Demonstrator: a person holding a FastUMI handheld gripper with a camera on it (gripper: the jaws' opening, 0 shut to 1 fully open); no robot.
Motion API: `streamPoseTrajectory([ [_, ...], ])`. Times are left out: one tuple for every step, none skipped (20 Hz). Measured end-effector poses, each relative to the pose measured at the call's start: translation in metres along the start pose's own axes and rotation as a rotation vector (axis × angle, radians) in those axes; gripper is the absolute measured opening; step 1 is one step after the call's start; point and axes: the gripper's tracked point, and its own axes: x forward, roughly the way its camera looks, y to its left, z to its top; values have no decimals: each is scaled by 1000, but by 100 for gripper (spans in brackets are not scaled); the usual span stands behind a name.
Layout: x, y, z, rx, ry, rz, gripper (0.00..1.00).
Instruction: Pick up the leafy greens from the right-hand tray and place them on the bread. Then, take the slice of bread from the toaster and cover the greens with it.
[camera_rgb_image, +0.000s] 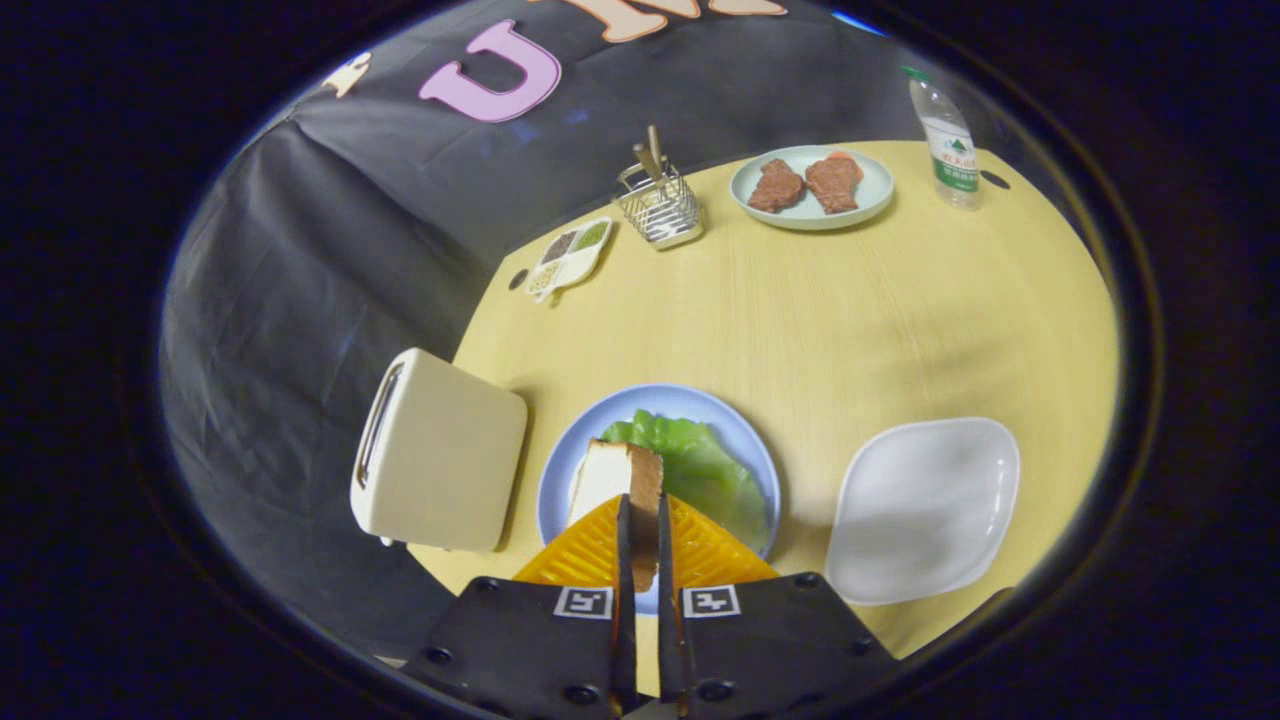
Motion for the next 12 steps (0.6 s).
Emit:
streamPoseTrajectory([
  [1,-6,1,-14,-7,-21,37],
  [-1,-13,2,-24,-13,-45,43],
  [-4,-13,0,-26,-13,-43,50],
  [-7,-13,2,-28,-22,-45,56],
  [-10,-10,4,-31,-41,-34,62],
  [-16,-6,8,-37,-64,-23,69],
  [-24,-2,11,-57,-97,-18,75],
  [-30,-3,21,-93,-149,-33,82],
  [-47,0,31,-139,-208,-43,88],
  [-58,6,38,-181,-259,-47,94],
  [-71,13,43,-216,-307,-51,100],
  [-85,20,49,-248,-355,-53,100],
])
